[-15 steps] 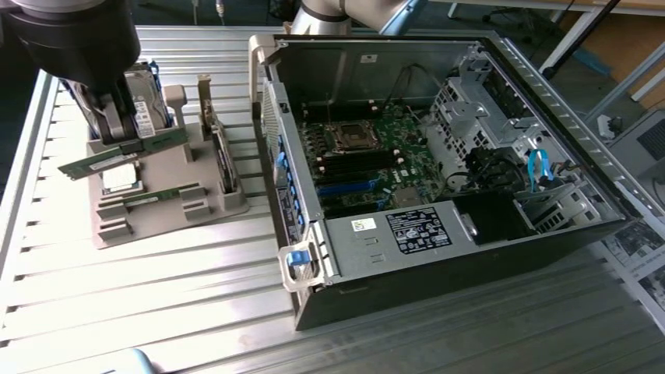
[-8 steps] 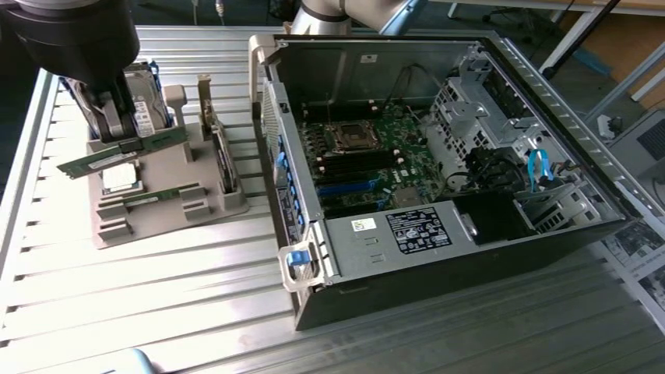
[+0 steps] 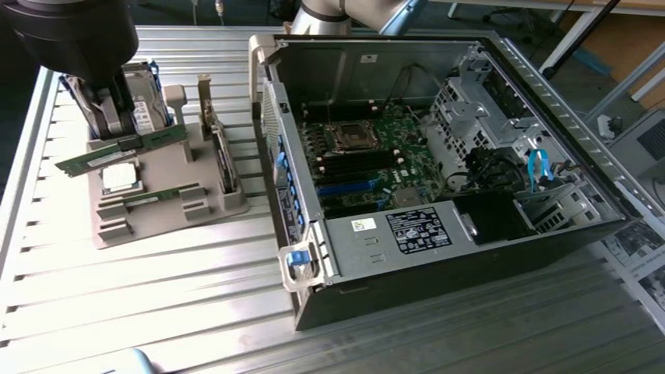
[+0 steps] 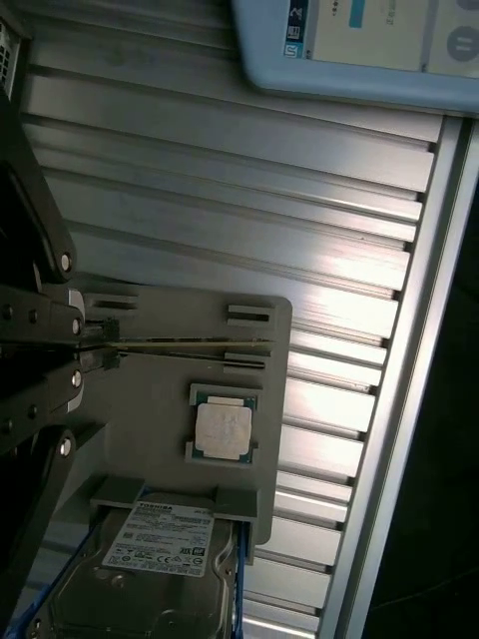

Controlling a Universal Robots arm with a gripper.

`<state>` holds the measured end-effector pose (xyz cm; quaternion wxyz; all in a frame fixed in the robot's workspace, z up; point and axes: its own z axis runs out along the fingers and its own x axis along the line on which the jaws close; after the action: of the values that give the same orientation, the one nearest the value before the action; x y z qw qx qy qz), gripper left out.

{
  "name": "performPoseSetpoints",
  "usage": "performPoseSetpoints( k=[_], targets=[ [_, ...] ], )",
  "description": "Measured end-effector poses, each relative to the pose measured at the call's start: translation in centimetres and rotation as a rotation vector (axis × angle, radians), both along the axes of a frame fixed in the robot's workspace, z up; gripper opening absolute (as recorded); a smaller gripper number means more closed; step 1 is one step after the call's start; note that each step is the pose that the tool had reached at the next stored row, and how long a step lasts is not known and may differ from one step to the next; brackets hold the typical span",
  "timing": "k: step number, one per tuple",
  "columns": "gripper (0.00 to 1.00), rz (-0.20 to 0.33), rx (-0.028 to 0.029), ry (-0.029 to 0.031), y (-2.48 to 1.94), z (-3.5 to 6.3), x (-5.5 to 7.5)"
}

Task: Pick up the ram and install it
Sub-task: 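Pick up the ram and move it above insertion slot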

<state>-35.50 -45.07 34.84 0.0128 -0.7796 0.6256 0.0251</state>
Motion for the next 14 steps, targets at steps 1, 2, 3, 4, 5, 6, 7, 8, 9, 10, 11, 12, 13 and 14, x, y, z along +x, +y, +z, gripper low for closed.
performPoseSetpoints(
  k=[1,2,3,4,5,6,7,8,9,10,11,12,13,14],
  targets=[
    [0.12,0.000,0.0001,0.0000,0.00,0.05,0.00],
    [0.12,0.000,0.0002,0.0000,0.00,0.09,0.00],
    [0.12,0.000,0.0003,0.0000,0.00,0.14,0.00],
    [0.12,0.000,0.0004,0.0000,0.00,0.19,0.00],
    [0.12,0.000,0.0006,-0.0001,0.00,0.24,0.00],
    [0.12,0.000,0.0006,0.0000,0.00,0.29,0.00],
    [0.12,0.000,0.0007,0.0000,0.00,0.34,0.00],
    [0.12,0.000,0.0009,0.0000,0.00,0.38,0.00],
    [0.12,0.000,0.0011,0.0000,0.00,0.44,0.00],
    [0.12,0.000,0.0013,-0.0001,0.00,0.47,0.00],
    [0.12,0.000,0.0013,0.0000,0.00,0.53,0.00],
    [0.12,0.000,0.0013,0.0000,0.00,0.59,0.00],
    [0.12,0.000,0.0014,0.0001,0.00,0.65,0.00],
    [0.12,0.000,0.0015,0.0001,0.00,0.72,0.00]
  ],
)
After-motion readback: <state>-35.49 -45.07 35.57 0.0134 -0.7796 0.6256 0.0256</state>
